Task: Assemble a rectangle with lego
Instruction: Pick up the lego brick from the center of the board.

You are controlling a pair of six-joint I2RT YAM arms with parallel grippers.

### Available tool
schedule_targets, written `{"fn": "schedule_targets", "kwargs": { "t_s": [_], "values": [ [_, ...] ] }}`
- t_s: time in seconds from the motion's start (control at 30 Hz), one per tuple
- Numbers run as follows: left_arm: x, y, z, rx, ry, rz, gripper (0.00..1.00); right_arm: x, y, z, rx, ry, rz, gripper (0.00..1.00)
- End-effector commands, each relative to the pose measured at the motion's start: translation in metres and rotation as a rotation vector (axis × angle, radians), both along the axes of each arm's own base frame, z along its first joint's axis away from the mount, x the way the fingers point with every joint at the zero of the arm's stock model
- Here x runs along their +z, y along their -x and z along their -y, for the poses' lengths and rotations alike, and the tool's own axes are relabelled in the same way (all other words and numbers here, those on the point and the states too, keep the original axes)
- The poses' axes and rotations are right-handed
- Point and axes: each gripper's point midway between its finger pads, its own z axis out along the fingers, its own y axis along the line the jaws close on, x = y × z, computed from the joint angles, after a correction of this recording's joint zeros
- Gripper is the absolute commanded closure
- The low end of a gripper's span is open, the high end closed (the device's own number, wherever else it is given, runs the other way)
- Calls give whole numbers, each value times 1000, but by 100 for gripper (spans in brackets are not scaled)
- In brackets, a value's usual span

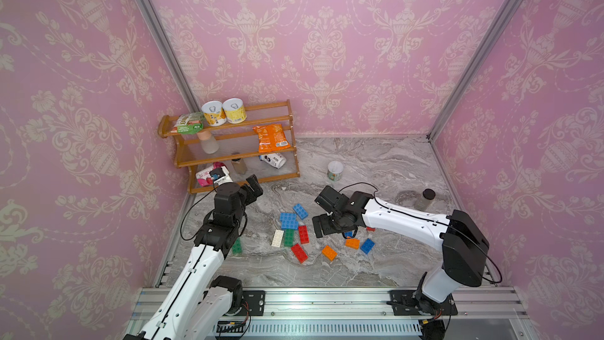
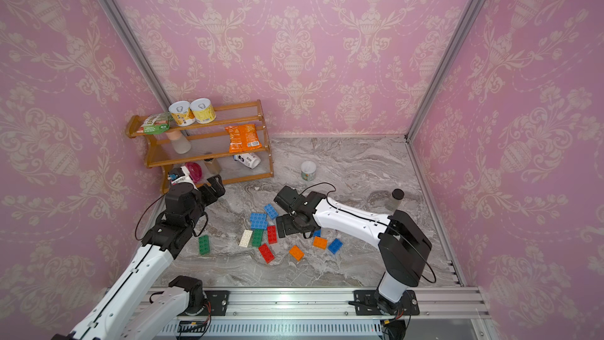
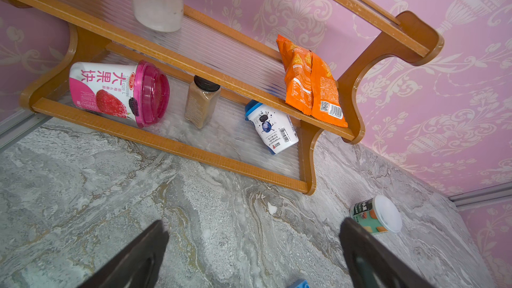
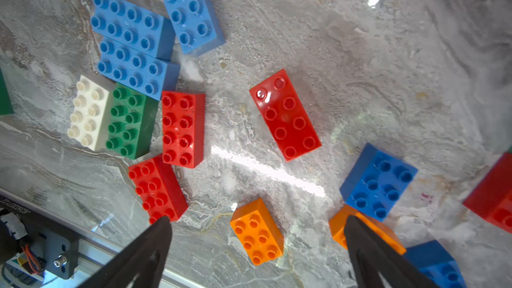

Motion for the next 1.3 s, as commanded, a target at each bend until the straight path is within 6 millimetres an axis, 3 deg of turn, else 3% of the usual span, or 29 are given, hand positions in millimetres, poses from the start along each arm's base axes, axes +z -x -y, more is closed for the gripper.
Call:
{"fn": "schedule_targets", "kwargs": {
  "t_s": [0.0, 0.37, 0.67, 0.8, 0.97, 1.27],
  "values": [
    [5, 5, -7, 41, -6, 2, 1, 7, 1, -25, -1, -100, -25, 0],
    [1, 5, -10, 53, -23, -14, 1, -10, 8, -36, -7, -150, -88, 1],
    [-2, 6, -10, 52, -31, -26, 1, -32, 4, -37, -41, -148, -130, 15],
    [-2, 6, -11, 53, -34, -26, 1, -41, 0, -33, -72, -155, -153, 18],
    [-4, 7, -11, 55, -32, -29, 1, -65, 2, -14, -116, -108, -190, 18],
    [-6, 4, -9, 48, -29, -29, 1, -73, -19, 5, -147, -45, -155, 18]
  ]
}}
